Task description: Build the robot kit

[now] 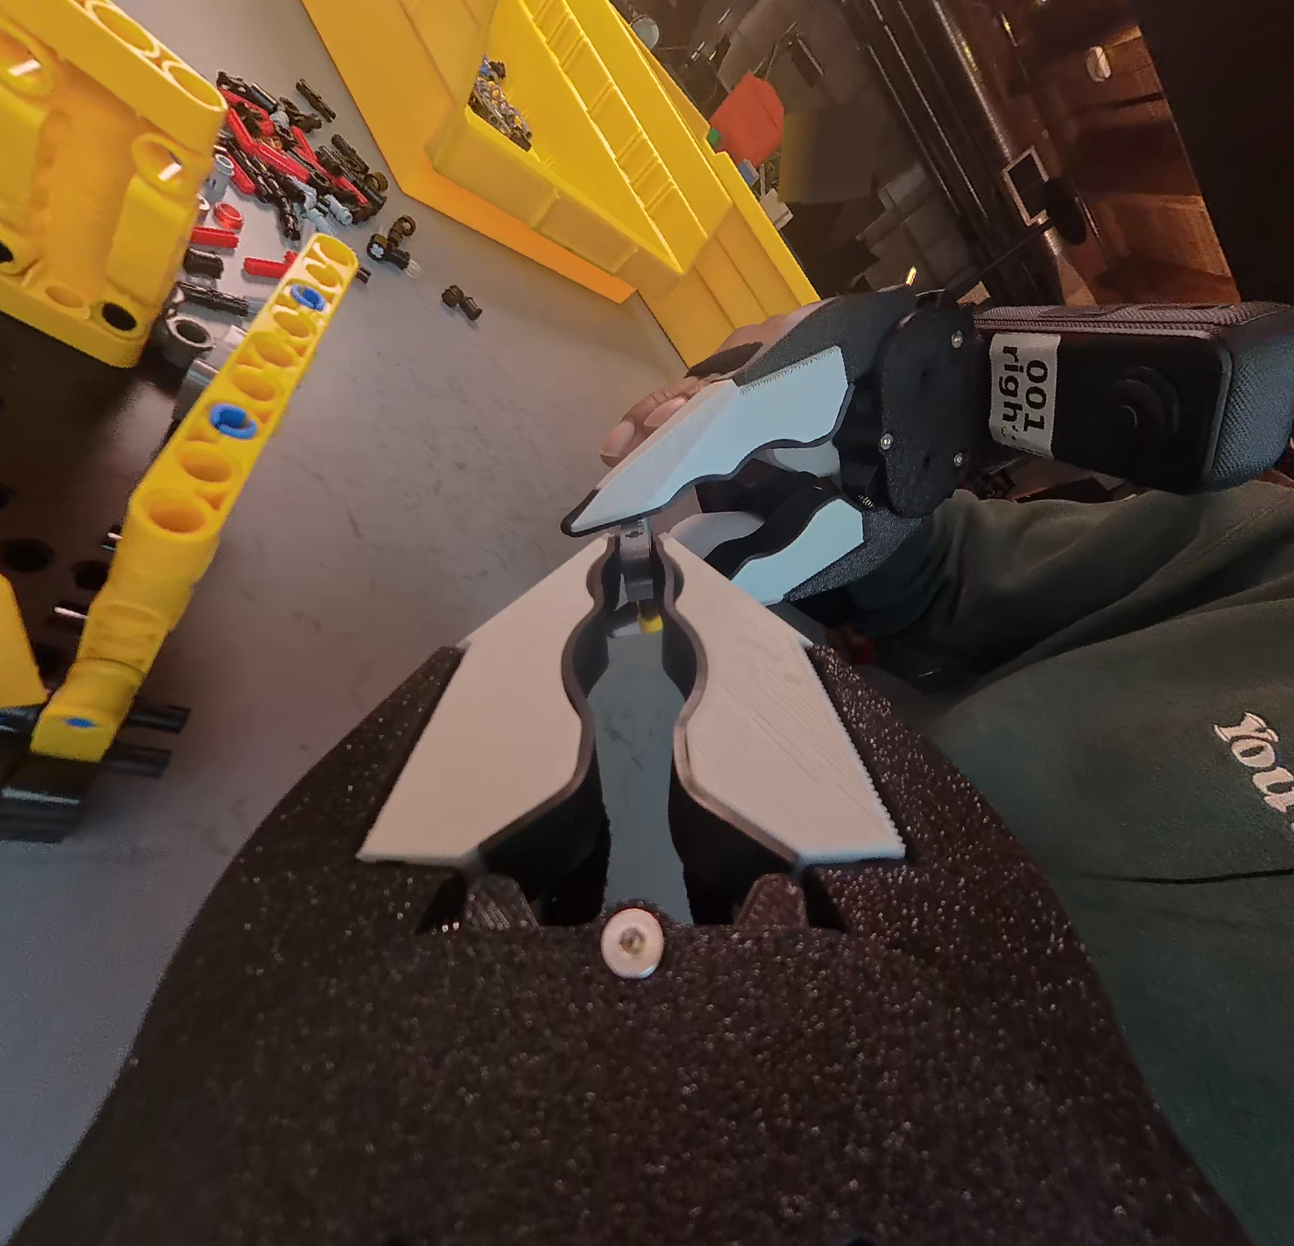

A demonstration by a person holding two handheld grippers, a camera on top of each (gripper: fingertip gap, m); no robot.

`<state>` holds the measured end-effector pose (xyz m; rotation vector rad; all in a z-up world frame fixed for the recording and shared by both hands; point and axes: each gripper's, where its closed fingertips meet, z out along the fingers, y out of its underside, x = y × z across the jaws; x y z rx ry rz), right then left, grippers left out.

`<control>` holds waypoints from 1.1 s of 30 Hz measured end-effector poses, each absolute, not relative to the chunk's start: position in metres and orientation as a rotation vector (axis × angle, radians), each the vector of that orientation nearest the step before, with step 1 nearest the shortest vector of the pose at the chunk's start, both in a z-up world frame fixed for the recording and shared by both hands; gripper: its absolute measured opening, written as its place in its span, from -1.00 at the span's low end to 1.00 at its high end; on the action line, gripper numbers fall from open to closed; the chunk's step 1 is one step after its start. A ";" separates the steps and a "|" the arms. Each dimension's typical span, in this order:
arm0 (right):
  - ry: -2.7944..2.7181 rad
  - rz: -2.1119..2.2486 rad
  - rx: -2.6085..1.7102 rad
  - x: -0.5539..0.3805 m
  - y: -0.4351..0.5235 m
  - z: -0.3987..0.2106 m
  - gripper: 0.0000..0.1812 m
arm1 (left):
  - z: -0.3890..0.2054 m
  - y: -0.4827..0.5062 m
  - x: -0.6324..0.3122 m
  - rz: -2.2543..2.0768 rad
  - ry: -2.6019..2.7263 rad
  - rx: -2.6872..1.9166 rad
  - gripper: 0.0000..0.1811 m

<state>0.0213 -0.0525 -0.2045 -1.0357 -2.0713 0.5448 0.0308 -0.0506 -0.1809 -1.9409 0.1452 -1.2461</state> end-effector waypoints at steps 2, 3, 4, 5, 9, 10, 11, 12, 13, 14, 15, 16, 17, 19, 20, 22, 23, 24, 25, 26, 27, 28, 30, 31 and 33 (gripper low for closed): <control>-2.070 0.563 -1.048 0.022 -0.052 -0.205 -0.69 | -0.181 -0.051 0.031 -1.241 0.145 -1.940 -0.92; -2.065 0.572 -1.053 0.021 -0.052 -0.204 -0.70 | -0.181 -0.050 0.031 -1.236 0.145 -1.938 -0.92; -2.051 0.579 -1.068 0.021 -0.050 -0.203 -0.73 | -0.181 -0.051 0.031 -1.230 0.149 -1.937 -0.92; -2.047 0.589 -1.068 0.021 -0.049 -0.202 -0.73 | -0.180 -0.051 0.032 -1.223 0.153 -1.936 -0.92; -2.061 0.551 -1.036 0.022 -0.051 -0.202 -0.73 | -0.180 -0.052 0.033 -1.224 0.158 -1.935 -0.92; -2.055 0.560 -1.038 0.022 -0.050 -0.201 -0.73 | -0.180 -0.051 0.033 -1.233 0.155 -1.931 -0.92; -2.054 0.547 -1.028 0.022 -0.050 -0.201 -0.74 | -0.179 -0.051 0.033 -1.239 0.153 -1.929 -0.92; -2.065 0.525 -0.995 0.022 -0.051 -0.201 -0.74 | -0.180 -0.052 0.033 -1.247 0.154 -1.932 -0.92; -2.086 0.500 -0.939 0.023 -0.052 -0.202 -0.73 | -0.181 -0.053 0.034 -1.258 0.160 -1.937 -0.92; -2.089 0.489 -0.927 0.024 -0.052 -0.202 -0.73 | -0.181 -0.054 0.035 -1.266 0.161 -1.938 -0.93; -2.080 0.487 -0.928 0.023 -0.052 -0.201 -0.72 | -0.180 -0.054 0.034 -1.271 0.159 -1.934 -0.93; -2.073 0.472 -0.903 0.023 -0.051 -0.200 -0.71 | -0.179 -0.053 0.034 -1.280 0.160 -1.930 -0.93; -2.065 0.446 -0.872 0.023 -0.050 -0.199 -0.71 | -0.178 -0.053 0.033 -1.284 0.162 -1.928 -0.93; -2.068 0.392 -0.830 0.024 -0.049 -0.199 -0.70 | -0.179 -0.054 0.034 -1.273 0.173 -1.936 -0.93; -2.073 0.380 -0.821 0.025 -0.049 -0.200 -0.70 | -0.180 -0.054 0.034 -1.272 0.174 -1.938 -0.93; -2.079 0.353 -0.822 0.027 -0.046 -0.201 -0.70 | -0.180 -0.053 0.033 -1.267 0.167 -1.941 -0.93; -2.081 0.329 -0.822 0.028 -0.042 -0.201 -0.69 | -0.180 -0.053 0.031 -1.262 0.161 -1.941 -0.93; -2.081 0.327 -0.818 0.028 -0.041 -0.201 -0.69 | -0.180 -0.053 0.030 -1.262 0.159 -1.942 -0.93; -2.095 0.332 -0.822 0.029 -0.043 -0.202 -0.70 | -0.181 -0.053 0.031 -1.265 0.162 -1.946 -0.93; -2.105 0.311 -0.814 0.029 -0.043 -0.204 -0.71 | -0.183 -0.054 0.032 -1.263 0.165 -1.953 -0.93; -2.113 0.288 -0.795 0.029 -0.043 -0.205 -0.71 | -0.184 -0.054 0.032 -1.264 0.165 -1.959 -0.93; -2.122 0.284 -0.791 0.030 -0.044 -0.206 -0.72 | -0.185 -0.054 0.032 -1.270 0.166 -1.964 -0.93; -2.124 0.281 -0.782 0.030 -0.044 -0.206 -0.78 | -0.185 -0.055 0.034 -1.265 0.175 -1.971 -0.93; -2.119 0.279 -0.768 0.030 -0.045 -0.205 -0.78 | -0.185 -0.055 0.034 -1.260 0.181 -1.971 -0.93; -2.113 0.282 -0.763 0.028 -0.047 -0.204 -0.79 | -0.185 -0.056 0.035 -1.259 0.187 -1.969 -0.93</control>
